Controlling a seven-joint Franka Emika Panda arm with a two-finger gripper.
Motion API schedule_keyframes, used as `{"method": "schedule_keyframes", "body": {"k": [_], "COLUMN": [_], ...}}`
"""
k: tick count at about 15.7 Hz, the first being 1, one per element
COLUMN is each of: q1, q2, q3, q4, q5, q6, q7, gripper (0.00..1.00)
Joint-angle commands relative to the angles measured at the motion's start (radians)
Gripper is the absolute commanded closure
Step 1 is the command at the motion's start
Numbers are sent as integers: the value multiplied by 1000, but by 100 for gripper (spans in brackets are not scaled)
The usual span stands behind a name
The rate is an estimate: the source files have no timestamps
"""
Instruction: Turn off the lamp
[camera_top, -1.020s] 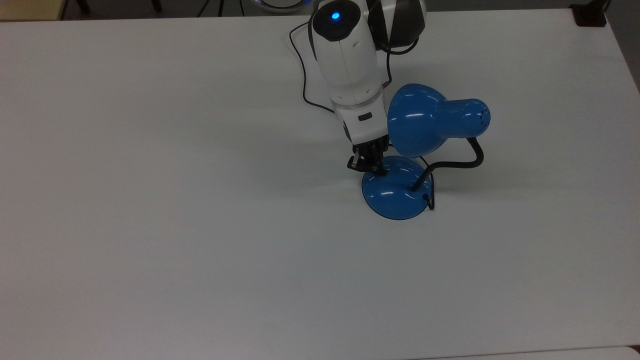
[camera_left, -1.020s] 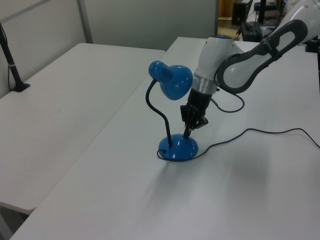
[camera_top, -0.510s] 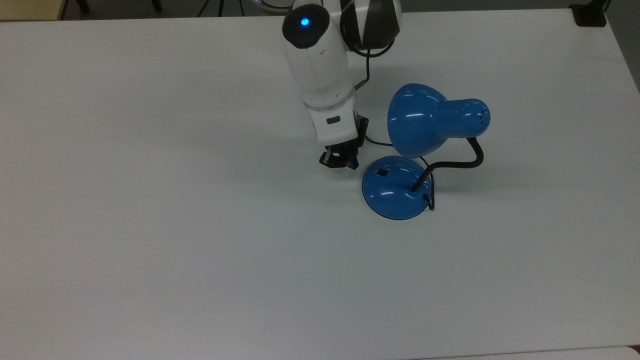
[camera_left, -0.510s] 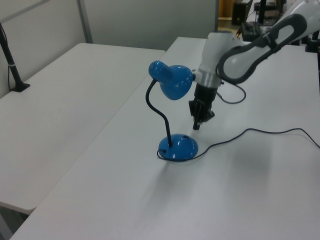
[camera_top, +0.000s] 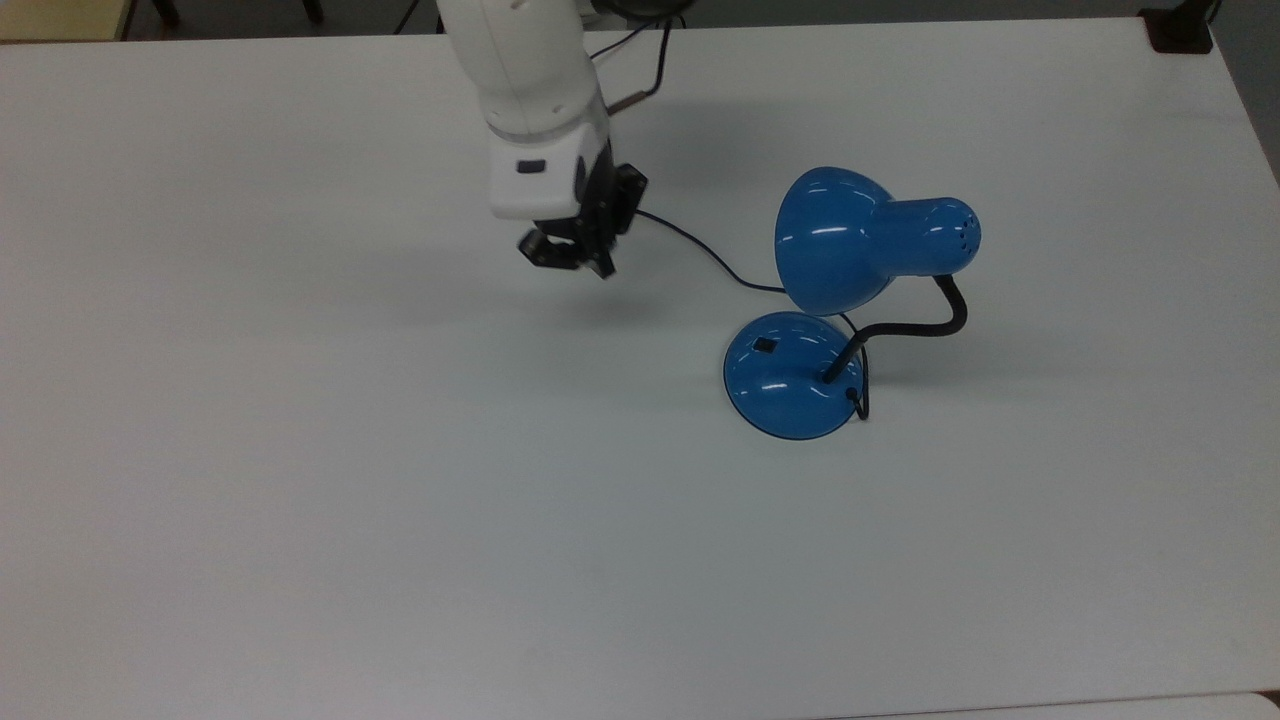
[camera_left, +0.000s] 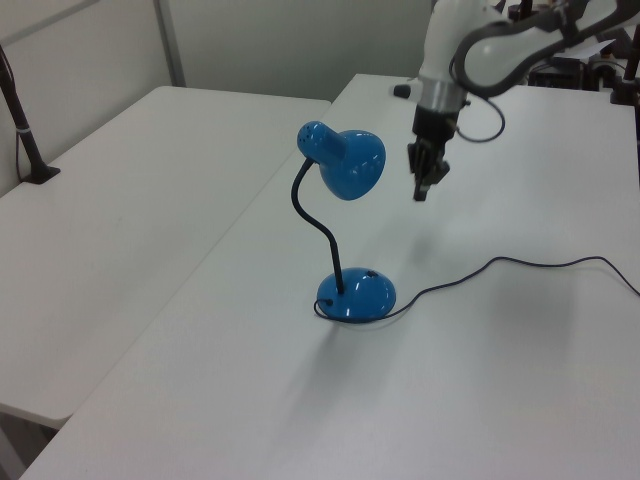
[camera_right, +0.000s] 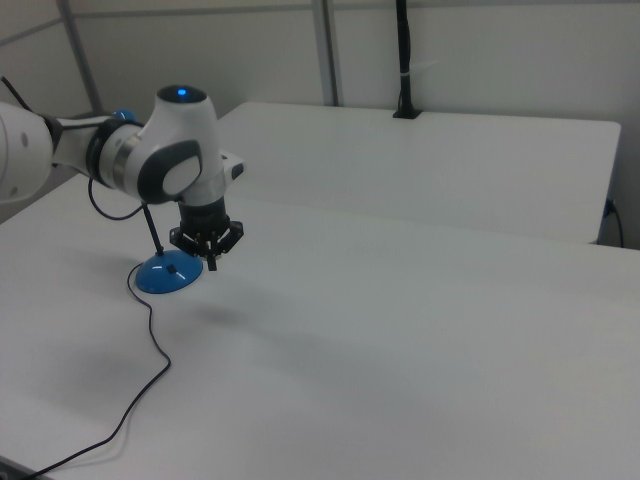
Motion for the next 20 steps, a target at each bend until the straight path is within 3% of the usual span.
{"method": "schedule_keyframes", "body": {"k": [1,7,9,13,18,19,20], "q1": [9,17,20,26,55,55,55], "q2": [-56,-80,-105,-135,-154,-154,-154], "q3": [-50,-57,-57,-46,-50,-50,-50], "q4": [77,243,251,292,327,327,327], "q5": [-78,-218,-222,-303,-301,-296,-296], "q6": [-205,-512,-527,-570,-584,-581,-582], "q7": [148,433,467,617,780,797,800], "gripper": [100,100,100,100,100,93,80]}}
